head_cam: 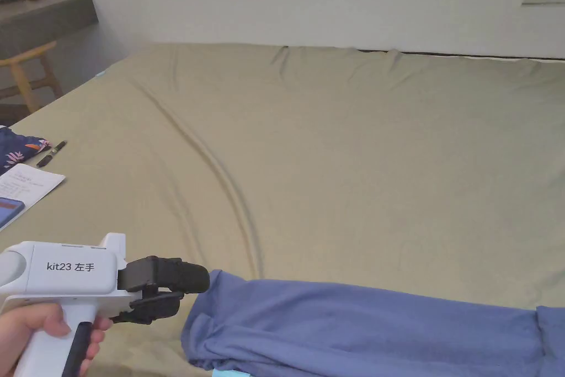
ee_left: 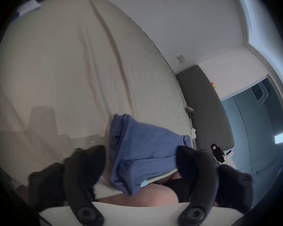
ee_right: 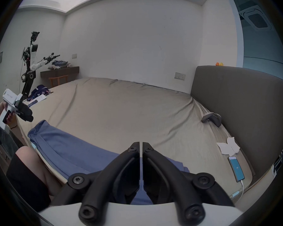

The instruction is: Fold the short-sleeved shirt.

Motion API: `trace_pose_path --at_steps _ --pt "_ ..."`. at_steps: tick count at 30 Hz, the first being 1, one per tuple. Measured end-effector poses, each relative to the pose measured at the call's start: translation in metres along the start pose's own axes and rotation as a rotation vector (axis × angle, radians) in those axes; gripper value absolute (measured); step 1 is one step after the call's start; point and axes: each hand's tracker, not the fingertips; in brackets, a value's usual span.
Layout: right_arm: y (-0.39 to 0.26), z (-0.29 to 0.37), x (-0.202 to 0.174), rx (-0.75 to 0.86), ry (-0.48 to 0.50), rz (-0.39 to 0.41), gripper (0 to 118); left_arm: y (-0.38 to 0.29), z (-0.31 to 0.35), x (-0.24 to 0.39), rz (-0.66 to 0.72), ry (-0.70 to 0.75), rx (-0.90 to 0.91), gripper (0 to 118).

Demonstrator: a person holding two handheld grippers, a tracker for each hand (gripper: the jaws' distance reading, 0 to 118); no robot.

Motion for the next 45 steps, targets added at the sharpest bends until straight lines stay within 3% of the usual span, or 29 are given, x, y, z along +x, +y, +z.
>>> trace_pose_path --at_steps 1,2,6,10,11,12,13,14,15,17,18,19,22,27,30,33,37,41,45 --pt "0.000 -0.002 -0.002 -0.009 -0.005 -0.001 3 0.000 -0.009 -0.005 0.001 0.017 -0.001 96" --pt "0.000 -0.003 -0.003 -0.016 -0.009 -0.001 3 0.000 -0.017 -0.010 0.011 0.010 -0.003 99" --pt "-0.002 -0.010 -0.010 -0.043 -0.014 -0.007 3 -0.006 -0.055 -0.022 0.029 -0.138 -0.143 99" --pt "-0.003 -0.020 -0.020 -0.067 -0.007 -0.004 3 -0.007 -0.081 -0.019 0.044 -0.263 -0.117 99" --pt "-0.003 -0.023 -0.022 -0.071 -0.004 -0.003 3 -0.006 -0.088 -0.019 0.064 -0.283 -0.103 91" --pt "-0.002 -0.025 -0.025 -0.075 0.001 -0.004 3 -0.006 -0.088 -0.017 0.063 -0.278 -0.085 71" --pt "-0.002 -0.027 -0.027 -0.077 0.004 -0.005 3 -0.006 -0.093 -0.014 0.049 -0.246 -0.088 36" --pt "-0.002 -0.029 -0.029 -0.081 0.009 -0.005 3 -0.007 -0.099 -0.012 -0.006 -0.145 -0.094 9" --pt "-0.001 -0.031 -0.031 -0.086 0.013 -0.003 3 -0.009 -0.107 -0.009 -0.045 -0.072 -0.116 9" --pt "-0.001 -0.033 -0.035 -0.092 0.025 0.007 3 -0.006 -0.104 -0.008 -0.022 -0.155 -0.123 9" --pt "-0.005 -0.035 -0.037 -0.141 0.060 -0.024 3 -0.005 -0.103 -0.003 -0.030 -0.139 -0.123 9" --pt "-0.001 -0.033 -0.037 -0.093 0.029 0.009 3 -0.004 -0.101 0.004 -0.082 -0.098 -0.110 9" --pt "-0.003 -0.034 -0.037 -0.109 0.037 0.009 3 0.004 -0.088 0.017 -0.144 -0.027 -0.121 9" --pt "-0.002 -0.032 -0.031 -0.107 0.042 -0.004 3 0.029 -0.055 0.037 -0.173 -0.018 -0.121 7" --pt "-0.002 -0.025 -0.028 -0.096 0.049 0.005 3 0.045 -0.027 0.049 -0.232 0.090 -0.079 7" --pt "-0.003 -0.022 -0.022 -0.085 0.057 0.003 3 0.068 0.005 0.044 -0.181 0.208 -0.032 7" --pt "-0.006 -0.021 -0.013 -0.075 0.065 -0.025 3 0.077 0.018 0.047 -0.223 0.441 -0.090 7" --pt "-0.012 -0.019 -0.007 -0.065 0.073 -0.048 3 0.067 0.005 0.097 -0.367 0.526 -0.140 7" --pt "-0.011 -0.016 -0.005 -0.063 0.100 -0.024 3 0.055 -0.020 0.157 -0.360 0.516 -0.139 7"
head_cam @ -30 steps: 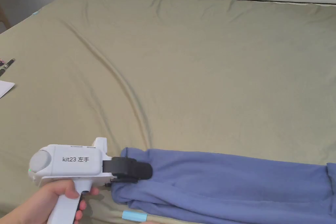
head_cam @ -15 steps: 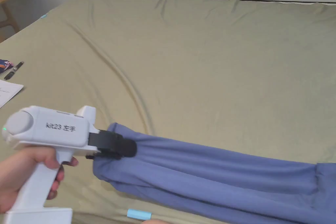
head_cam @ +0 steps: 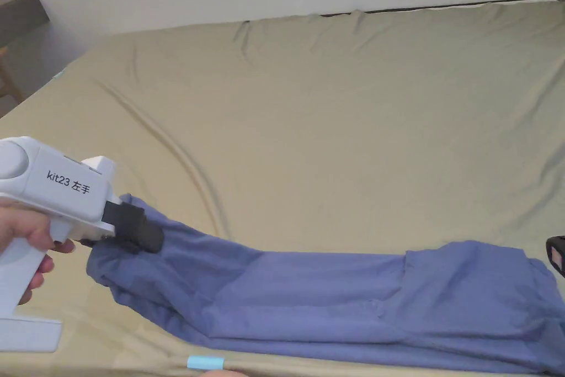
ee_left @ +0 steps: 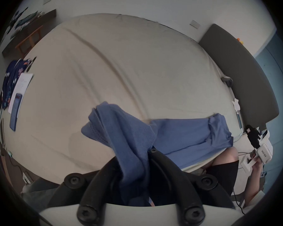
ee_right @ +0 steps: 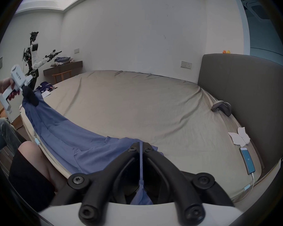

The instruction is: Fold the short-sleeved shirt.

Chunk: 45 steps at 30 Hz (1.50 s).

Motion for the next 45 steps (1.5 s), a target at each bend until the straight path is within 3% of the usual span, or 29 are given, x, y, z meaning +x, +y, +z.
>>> trace_pose_path --at_steps 5,13,15,17,18,20,22,23,26,28,31,33,38,45 --pt "0.001 0.003 0.006 0.018 0.030 0.002 3 0.006 -0.036 0.087 -0.083 0.059 -0.082 7" --pt "-0.002 0.008 0.026 0.034 0.040 -0.009 3 -0.002 -0.131 0.162 -0.079 0.076 -0.198 8" --pt "-0.003 0.006 0.032 0.030 0.041 -0.034 3 0.000 -0.154 0.169 -0.071 0.064 -0.217 25" --pt "-0.005 0.004 0.033 0.029 0.048 -0.048 3 0.001 -0.164 0.181 -0.031 0.017 -0.227 68" --pt "-0.006 0.004 0.034 0.027 0.050 -0.048 3 0.002 -0.163 0.188 -0.023 -0.023 -0.225 76" --pt "-0.008 0.003 0.033 0.020 0.051 -0.044 3 0.006 -0.150 0.200 -0.067 -0.099 -0.198 76" --pt "-0.011 0.001 0.034 0.008 0.056 -0.047 3 0.010 -0.128 0.203 -0.161 -0.120 -0.139 74" --pt "-0.012 0.000 0.035 -0.001 0.061 -0.047 3 0.008 -0.112 0.205 -0.203 -0.113 -0.086 63" --pt "-0.013 -0.002 0.033 -0.011 0.068 -0.043 3 0.005 -0.094 0.186 -0.250 0.020 -0.016 2" --pt "-0.012 -0.004 0.031 -0.014 0.071 -0.041 3 -0.004 -0.100 0.174 -0.235 0.139 -0.033 0" --pt "-0.013 -0.008 0.028 -0.019 0.079 -0.035 3 -0.018 -0.130 0.160 -0.213 0.172 -0.096 0" --pt "-0.013 -0.009 0.025 -0.025 0.080 -0.024 3 -0.028 -0.149 0.159 -0.158 0.112 -0.129 0" --pt "-0.015 -0.013 0.023 -0.038 0.071 0.006 3 -0.048 -0.171 0.204 -0.257 0.065 -0.054 0" --pt "-0.017 -0.018 0.017 -0.049 0.079 0.012 3 -0.053 -0.169 0.242 -0.241 -0.104 -0.079 0"
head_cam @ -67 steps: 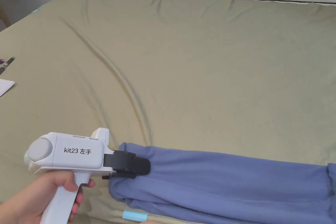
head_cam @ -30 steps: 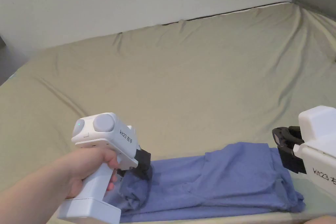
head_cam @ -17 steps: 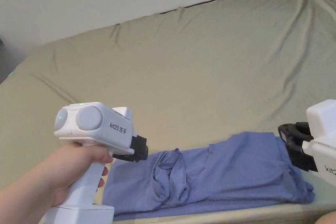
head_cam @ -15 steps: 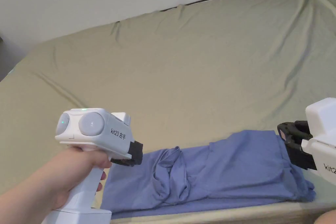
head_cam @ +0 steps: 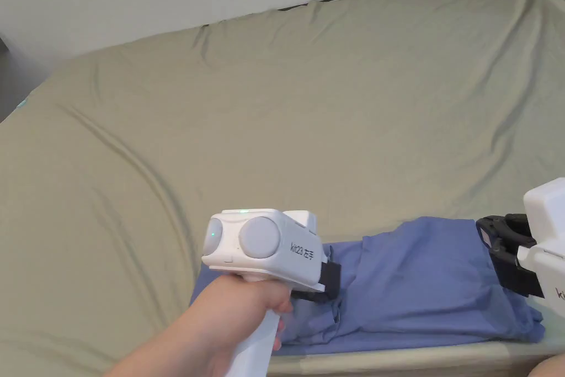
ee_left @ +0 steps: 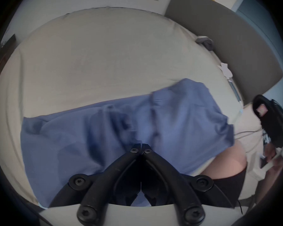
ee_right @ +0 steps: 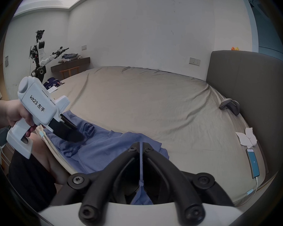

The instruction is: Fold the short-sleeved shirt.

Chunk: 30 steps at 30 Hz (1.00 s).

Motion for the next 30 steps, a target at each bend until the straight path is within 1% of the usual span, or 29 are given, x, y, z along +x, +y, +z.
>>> trace_pose_path --at_steps 2,4,6,9,10,11,12,13,14,15,16,19,22,23,24,25,26,27,28,29,30 --pt "-0.002 -0.002 -0.003 -0.011 0.001 0.014 3 0.002 0.013 0.005 -0.021 -0.134 0.011 0" --pt "-0.002 -0.002 -0.005 -0.017 0.004 0.020 3 0.002 0.036 -0.002 -0.010 -0.179 0.054 0" --pt "-0.003 -0.001 -0.005 -0.016 0.003 0.022 3 0.000 0.064 -0.024 -0.013 -0.190 0.113 0" --pt "-0.001 0.001 -0.007 -0.015 0.003 0.024 3 -0.009 0.098 -0.087 0.087 -0.224 0.170 0" --pt "-0.001 0.001 -0.007 -0.015 0.002 0.024 3 -0.013 0.109 -0.118 0.140 -0.251 0.213 0" --pt "-0.001 0.000 -0.007 -0.016 0.003 0.024 3 -0.019 0.115 -0.145 0.195 -0.273 0.239 5" --pt "-0.001 -0.001 -0.007 -0.019 0.004 0.022 3 -0.027 0.117 -0.177 0.268 -0.314 0.242 22" --pt "-0.001 -0.002 -0.008 -0.022 0.007 0.019 3 -0.034 0.116 -0.198 0.318 -0.352 0.235 47" --pt "-0.001 -0.004 -0.010 -0.026 0.013 0.018 3 -0.042 0.113 -0.219 0.373 -0.405 0.220 82" --pt "0.000 -0.005 -0.012 -0.029 0.018 0.019 3 -0.050 0.104 -0.237 0.415 -0.442 0.188 100" --pt "0.000 -0.006 -0.015 -0.032 0.019 0.022 3 -0.058 0.096 -0.248 0.439 -0.456 0.171 107" --pt "0.005 -0.012 -0.023 -0.039 0.014 0.041 3 -0.073 0.066 -0.267 0.465 -0.484 0.148 107" --pt "0.013 -0.020 -0.030 -0.036 0.019 0.042 3 -0.079 0.035 -0.265 0.481 -0.554 0.132 107" --pt "0.016 -0.023 -0.032 -0.033 0.026 0.039 3 -0.080 0.032 -0.264 0.475 -0.659 0.207 106" --pt "0.017 -0.025 -0.033 -0.031 0.032 0.030 3 -0.077 0.029 -0.259 0.482 -0.675 0.226 106" --pt "0.018 -0.028 -0.033 -0.034 0.039 0.015 3 -0.074 0.020 -0.254 0.502 -0.643 0.200 106" --pt "0.019 -0.031 -0.034 -0.039 0.047 0.005 3 -0.071 0.015 -0.250 0.510 -0.652 0.209 102" --pt "0.019 -0.033 -0.034 -0.041 0.052 0.005 3 -0.069 0.012 -0.247 0.499 -0.664 0.205 95" --pt "0.019 -0.035 -0.035 -0.045 0.053 0.007 3 -0.066 0.010 -0.243 0.487 -0.659 0.197 85" --pt "0.018 -0.036 -0.036 -0.050 0.050 0.015 3 -0.064 0.006 -0.239 0.464 -0.631 0.169 53" --pt "0.017 -0.037 -0.037 -0.054 0.050 0.020 3 -0.064 -0.005 -0.250 0.454 -0.561 0.120 17"
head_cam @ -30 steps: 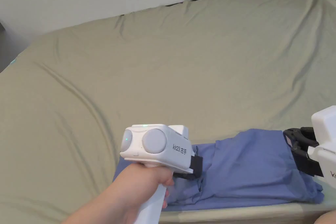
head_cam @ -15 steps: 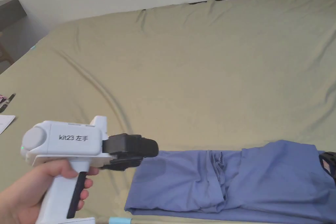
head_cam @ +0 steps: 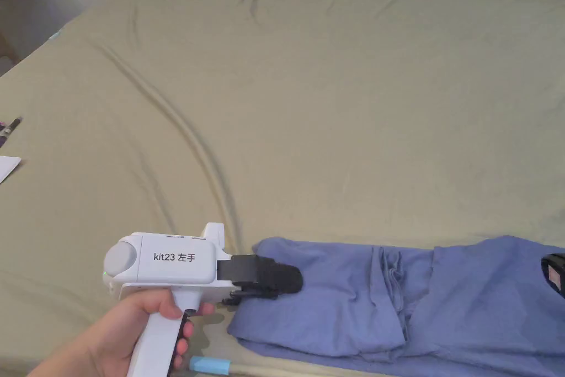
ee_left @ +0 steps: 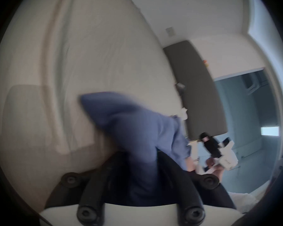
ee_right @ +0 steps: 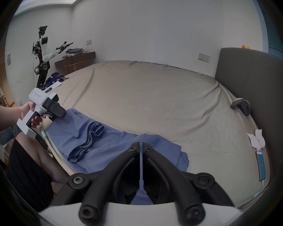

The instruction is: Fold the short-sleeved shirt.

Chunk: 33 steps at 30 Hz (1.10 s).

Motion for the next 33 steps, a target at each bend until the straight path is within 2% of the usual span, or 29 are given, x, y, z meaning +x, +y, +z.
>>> trace_pose_path --at_steps 1,3,7,9,11,12,16,21,25,27,33 --pt "-0.001 0.000 0.001 -0.005 0.002 0.000 3 -0.002 -0.003 -0.003 -0.001 0.042 -0.016 14" --pt "-0.002 0.000 0.003 -0.012 0.003 -0.002 3 0.005 0.008 0.001 0.027 -0.064 0.009 14" --pt "-0.002 0.006 0.009 -0.002 0.000 -0.020 3 0.012 0.021 0.033 -0.101 0.066 0.009 13" --pt "-0.002 0.009 0.009 0.005 -0.008 -0.012 3 0.008 0.029 0.058 -0.075 0.048 0.009 13" --pt "0.000 0.011 0.010 0.000 -0.009 -0.016 3 0.009 0.040 0.078 -0.105 0.054 0.007 13" --pt "0.000 0.012 0.010 0.002 -0.006 -0.025 3 0.013 0.046 0.083 -0.135 0.099 0.019 13" --pt "0.003 0.019 0.012 0.032 -0.013 -0.029 3 0.025 0.084 0.100 -0.096 0.192 0.079 12" --pt "0.003 0.025 0.014 0.058 -0.006 -0.038 3 0.039 0.109 0.102 -0.060 0.522 0.053 12" --pt "0.003 0.025 0.022 0.062 -0.008 -0.052 3 0.033 0.083 0.146 -0.098 0.671 -0.007 12" --pt "0.003 0.025 0.027 0.069 -0.004 -0.067 3 0.027 0.060 0.181 -0.173 0.681 -0.032 12" --pt "0.005 0.027 0.043 0.095 -0.017 -0.121 3 0.027 -0.020 0.250 -0.235 0.710 -0.100 12"
